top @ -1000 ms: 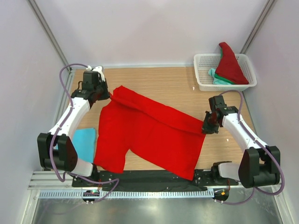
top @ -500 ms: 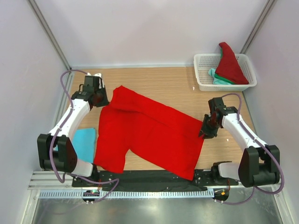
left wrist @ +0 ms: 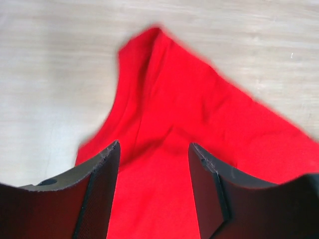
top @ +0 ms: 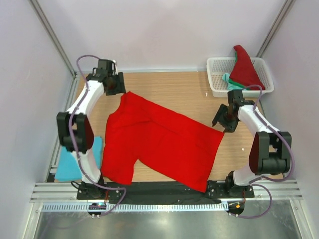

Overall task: Fold and stack the t-shirts
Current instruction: Fold the tshirt

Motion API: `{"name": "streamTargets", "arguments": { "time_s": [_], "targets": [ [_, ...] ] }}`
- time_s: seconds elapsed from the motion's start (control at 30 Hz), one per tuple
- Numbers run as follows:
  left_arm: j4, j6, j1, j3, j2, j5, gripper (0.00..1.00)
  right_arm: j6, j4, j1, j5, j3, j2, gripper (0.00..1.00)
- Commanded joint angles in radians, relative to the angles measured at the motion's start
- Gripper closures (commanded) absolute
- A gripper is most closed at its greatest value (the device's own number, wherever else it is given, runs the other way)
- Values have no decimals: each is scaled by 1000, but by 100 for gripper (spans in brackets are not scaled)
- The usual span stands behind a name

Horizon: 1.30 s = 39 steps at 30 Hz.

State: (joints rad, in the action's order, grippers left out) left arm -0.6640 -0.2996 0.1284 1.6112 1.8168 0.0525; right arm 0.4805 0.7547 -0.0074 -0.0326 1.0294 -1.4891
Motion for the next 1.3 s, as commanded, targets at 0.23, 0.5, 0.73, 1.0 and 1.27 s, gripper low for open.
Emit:
{"name": "streamTargets", "arguments": {
  "time_s": [0.23, 0.5, 0.73, 1.0, 1.27],
  "targets": [
    [-51, 30, -4, 483, 483, 81, 42, -17, -112, -123, -6, 52, -143, 33],
    [-46, 14, -4, 463, 558, 49, 42, -39, -149, -140, -53, 26, -194, 33],
    [1, 5, -4, 388, 546, 33, 55, -25, -153, -134, -104, -44, -198, 31],
    [24, -12, -10, 403, 582, 4, 100, -10, -210, -135, -49, -20, -267, 71],
    [159, -101, -53, 526, 645, 32, 100, 56, -190, -135, 2, 274, -427, 99]
  ]
}}
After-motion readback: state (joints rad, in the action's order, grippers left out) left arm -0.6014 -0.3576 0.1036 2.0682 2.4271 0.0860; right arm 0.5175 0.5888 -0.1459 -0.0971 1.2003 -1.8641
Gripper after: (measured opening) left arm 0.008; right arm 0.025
